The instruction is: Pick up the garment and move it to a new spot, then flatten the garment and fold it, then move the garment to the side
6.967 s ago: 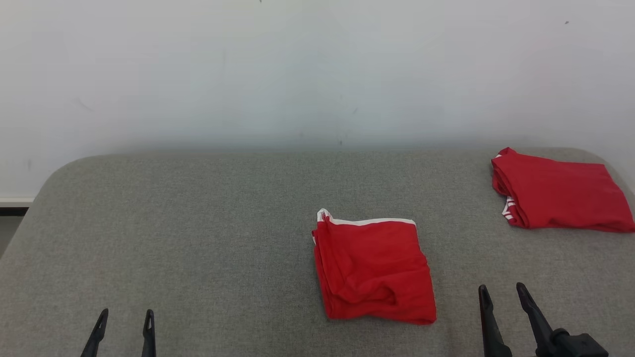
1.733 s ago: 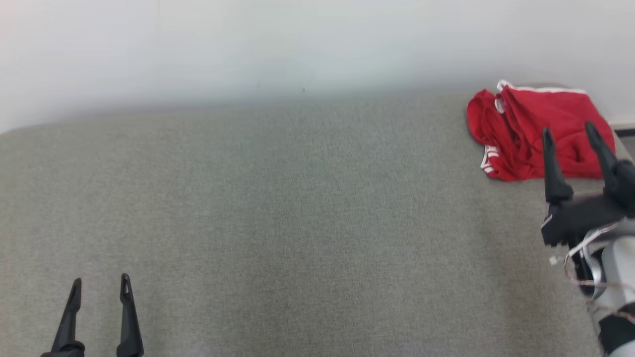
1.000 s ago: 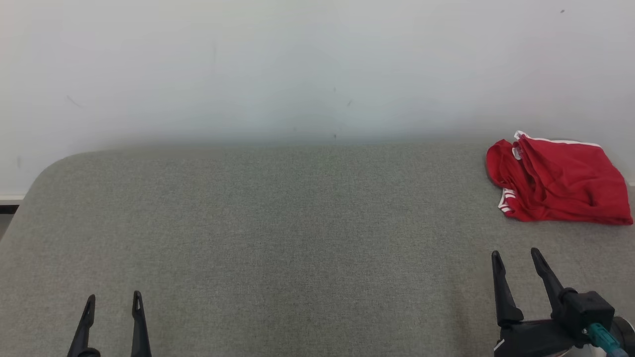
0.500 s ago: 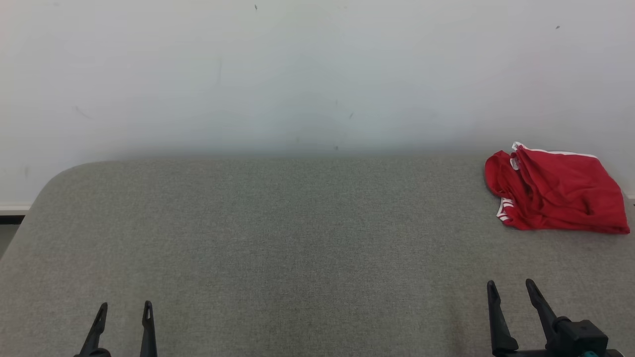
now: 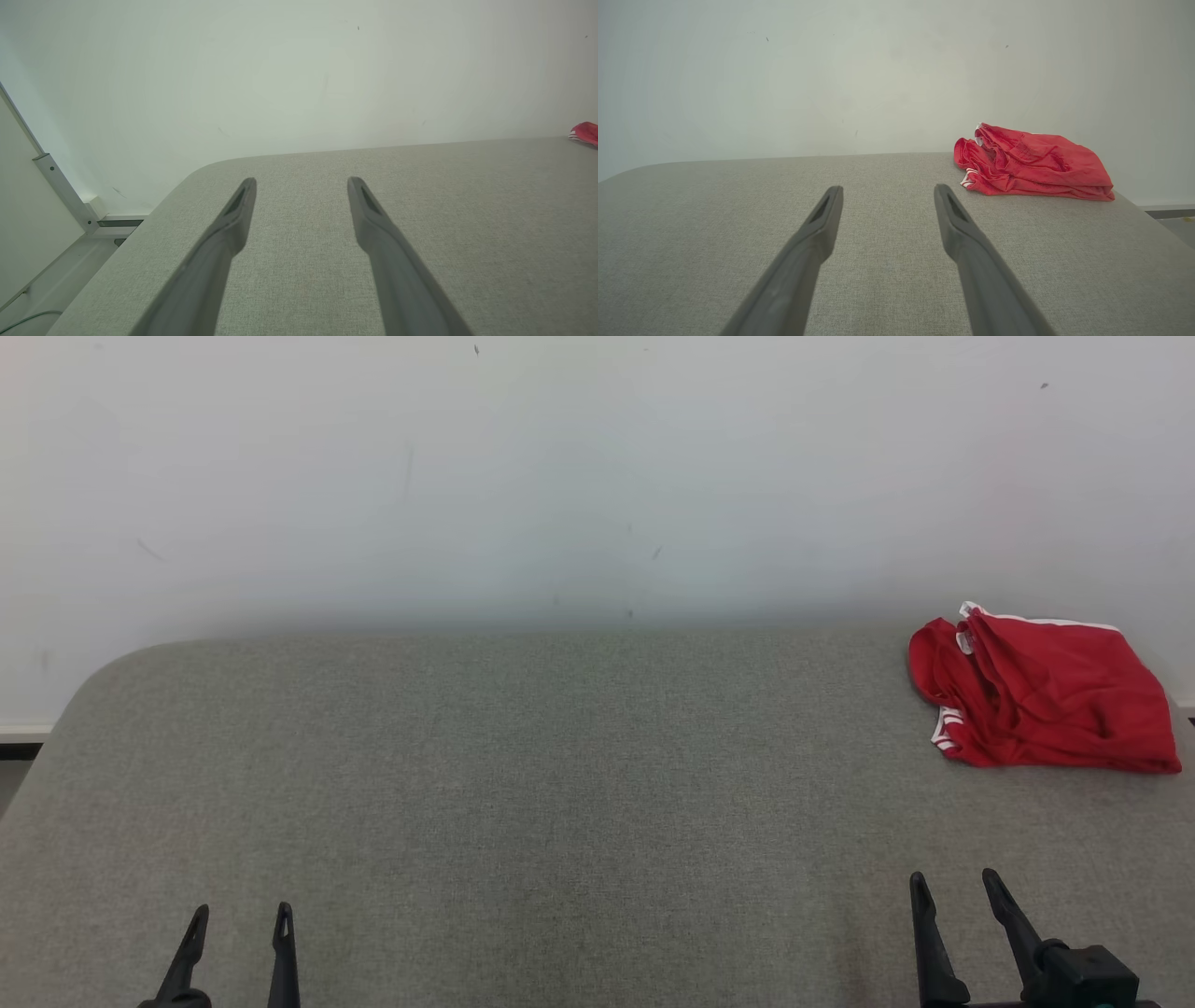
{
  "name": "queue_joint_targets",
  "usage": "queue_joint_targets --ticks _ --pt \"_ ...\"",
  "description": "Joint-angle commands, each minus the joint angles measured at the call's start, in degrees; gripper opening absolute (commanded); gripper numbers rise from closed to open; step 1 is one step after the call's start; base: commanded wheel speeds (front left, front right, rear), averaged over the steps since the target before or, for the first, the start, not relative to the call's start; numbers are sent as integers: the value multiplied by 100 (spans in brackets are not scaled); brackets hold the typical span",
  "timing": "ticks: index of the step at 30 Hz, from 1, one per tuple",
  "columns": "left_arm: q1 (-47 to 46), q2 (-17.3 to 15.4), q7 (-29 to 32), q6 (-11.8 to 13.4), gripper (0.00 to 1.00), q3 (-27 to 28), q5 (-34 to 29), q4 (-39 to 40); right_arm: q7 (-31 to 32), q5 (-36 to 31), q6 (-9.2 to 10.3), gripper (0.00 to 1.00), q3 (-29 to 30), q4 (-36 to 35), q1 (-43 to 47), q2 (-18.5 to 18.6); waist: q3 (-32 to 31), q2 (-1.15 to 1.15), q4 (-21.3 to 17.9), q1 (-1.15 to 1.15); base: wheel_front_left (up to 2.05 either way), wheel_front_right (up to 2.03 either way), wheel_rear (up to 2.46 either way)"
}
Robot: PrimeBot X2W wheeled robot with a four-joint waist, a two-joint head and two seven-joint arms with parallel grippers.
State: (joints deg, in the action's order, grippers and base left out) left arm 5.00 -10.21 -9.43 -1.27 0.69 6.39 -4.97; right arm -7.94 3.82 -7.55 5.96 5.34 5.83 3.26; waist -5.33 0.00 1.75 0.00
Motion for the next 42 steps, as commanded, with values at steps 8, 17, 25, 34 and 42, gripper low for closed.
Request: queue_joint_targets --ticks 8,17,25,34,42 --pt "56 -48 -7 72 100 -17 31 27 17 -22 16 100 1 10 28 -27 46 0 23 0 0 0 0" --pt "11 -17 4 74 0 -50 40 -88 43 15 -1 0 16 121 7 -17 64 0 27 1 0 0 0" --pt "-59 89 181 19 0 36 697 -334 209 696 0 0 71 374 -85 -28 87 0 17 1 0 0 0" --pt "-177 168 333 -62 0 79 1694 -374 336 1727 1 0 38 399 -204 -29 122 0 3 1 0 0 0" --pt "-286 232 469 -128 0 129 2495 -422 454 2550 1 0 30 439 -316 -30 154 0 -10 1 0 0 0"
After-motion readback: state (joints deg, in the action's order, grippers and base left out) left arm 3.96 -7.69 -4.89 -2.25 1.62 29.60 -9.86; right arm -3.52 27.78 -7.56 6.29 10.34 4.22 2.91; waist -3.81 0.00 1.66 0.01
